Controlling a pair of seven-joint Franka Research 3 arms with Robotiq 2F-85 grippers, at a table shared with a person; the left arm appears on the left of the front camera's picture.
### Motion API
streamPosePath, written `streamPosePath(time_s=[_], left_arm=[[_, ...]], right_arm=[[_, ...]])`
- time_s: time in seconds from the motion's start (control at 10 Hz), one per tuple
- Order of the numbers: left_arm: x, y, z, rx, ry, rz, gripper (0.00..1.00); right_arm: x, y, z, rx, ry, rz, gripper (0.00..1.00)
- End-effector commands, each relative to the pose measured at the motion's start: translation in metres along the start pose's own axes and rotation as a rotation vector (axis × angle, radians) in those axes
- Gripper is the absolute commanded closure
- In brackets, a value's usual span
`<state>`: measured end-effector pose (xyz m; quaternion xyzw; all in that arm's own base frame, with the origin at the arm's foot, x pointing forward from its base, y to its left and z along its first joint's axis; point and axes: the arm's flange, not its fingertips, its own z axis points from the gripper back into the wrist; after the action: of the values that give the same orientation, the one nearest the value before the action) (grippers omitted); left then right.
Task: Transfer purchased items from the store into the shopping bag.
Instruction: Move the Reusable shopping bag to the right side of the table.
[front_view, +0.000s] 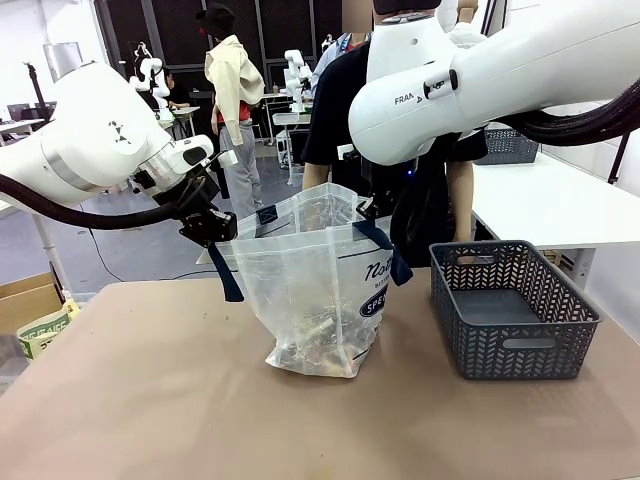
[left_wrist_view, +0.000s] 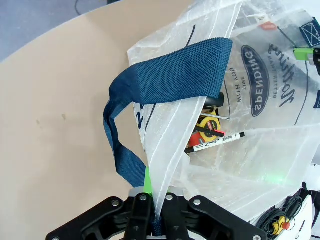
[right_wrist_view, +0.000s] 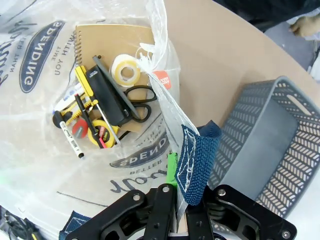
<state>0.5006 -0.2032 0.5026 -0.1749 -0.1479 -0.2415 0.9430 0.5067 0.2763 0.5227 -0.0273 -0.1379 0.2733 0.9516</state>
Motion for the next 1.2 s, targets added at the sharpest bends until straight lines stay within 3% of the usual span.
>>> streamPosePath(time_s=[0.0, 1.1], left_arm=[[0.0002, 0.001, 0.0026, 0.002, -0.005, 0.001, 1.0], [0.0002, 0.001, 0.0026, 0.002, -0.005, 0.001, 1.0]], right_arm=[[-0.0005, -0.001, -0.0006, -0.001, 0.001, -0.002, 1.0], [-0.0005, -0.001, -0.0006, -0.001, 0.001, -0.002, 1.0]])
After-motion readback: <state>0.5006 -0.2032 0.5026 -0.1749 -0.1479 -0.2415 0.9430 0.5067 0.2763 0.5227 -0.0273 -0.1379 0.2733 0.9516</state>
